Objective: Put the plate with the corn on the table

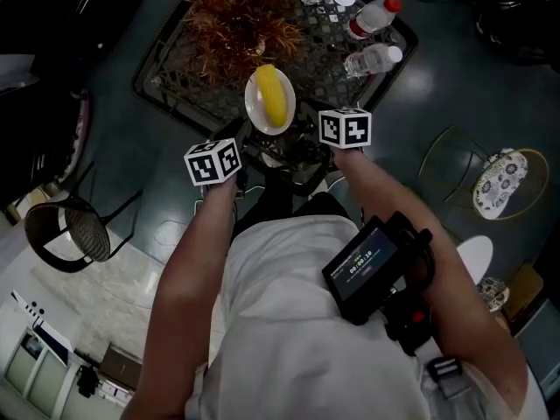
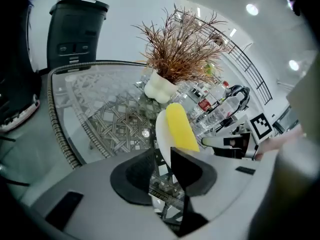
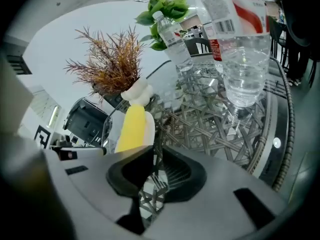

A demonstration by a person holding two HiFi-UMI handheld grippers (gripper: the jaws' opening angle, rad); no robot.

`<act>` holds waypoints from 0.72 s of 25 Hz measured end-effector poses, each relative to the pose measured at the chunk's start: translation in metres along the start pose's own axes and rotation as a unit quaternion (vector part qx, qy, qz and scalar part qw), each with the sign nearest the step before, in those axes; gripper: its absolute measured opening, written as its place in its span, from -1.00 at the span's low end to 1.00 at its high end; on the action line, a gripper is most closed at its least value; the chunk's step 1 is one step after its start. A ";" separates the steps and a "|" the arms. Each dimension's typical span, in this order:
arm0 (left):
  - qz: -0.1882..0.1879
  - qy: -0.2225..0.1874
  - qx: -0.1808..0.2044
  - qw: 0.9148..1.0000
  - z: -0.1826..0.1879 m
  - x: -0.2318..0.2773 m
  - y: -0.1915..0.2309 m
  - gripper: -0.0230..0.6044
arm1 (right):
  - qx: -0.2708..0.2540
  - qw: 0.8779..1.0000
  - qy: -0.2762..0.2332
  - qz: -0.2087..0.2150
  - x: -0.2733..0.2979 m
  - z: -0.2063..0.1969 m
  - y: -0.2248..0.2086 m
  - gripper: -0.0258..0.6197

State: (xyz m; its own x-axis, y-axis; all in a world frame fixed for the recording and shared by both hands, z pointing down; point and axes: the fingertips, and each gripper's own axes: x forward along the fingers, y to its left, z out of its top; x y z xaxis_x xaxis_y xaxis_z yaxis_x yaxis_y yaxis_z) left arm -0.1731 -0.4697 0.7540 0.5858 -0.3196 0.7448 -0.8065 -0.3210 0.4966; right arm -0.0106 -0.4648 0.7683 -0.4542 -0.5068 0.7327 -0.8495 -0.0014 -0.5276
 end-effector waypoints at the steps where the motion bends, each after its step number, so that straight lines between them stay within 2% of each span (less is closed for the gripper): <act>1: 0.004 -0.006 -0.002 1.000 -0.002 -0.004 -0.001 -0.59 | -0.004 1.000 -0.002 0.000 -0.004 0.000 0.000 -0.72; 2: 0.009 -0.012 -0.003 1.000 -0.004 -0.009 -0.002 -0.74 | -0.008 1.000 -0.005 0.000 -0.008 -0.001 0.000 -0.82; 4: 0.019 -0.023 -0.003 1.000 -0.010 -0.018 -0.005 -0.90 | -0.016 1.000 -0.011 0.003 -0.016 -0.002 0.002 -0.90; 10: 0.023 -0.059 -0.003 0.998 -0.024 -0.051 -0.025 -0.91 | -0.045 0.998 -0.015 0.028 -0.047 -0.011 0.020 -0.90; 18: 0.009 -0.097 0.016 0.995 -0.051 -0.097 -0.066 -0.91 | -0.077 0.992 -0.034 0.093 -0.098 -0.027 0.060 -0.90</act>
State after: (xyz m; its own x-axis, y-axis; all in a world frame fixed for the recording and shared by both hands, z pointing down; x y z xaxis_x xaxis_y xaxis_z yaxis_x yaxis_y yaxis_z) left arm -0.1809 -0.3724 0.6717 0.5790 -0.4898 0.6518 -0.8153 -0.3413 0.4678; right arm -0.0246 -0.3918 0.6762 -0.5931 -0.5422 0.5952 -0.7853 0.2266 -0.5762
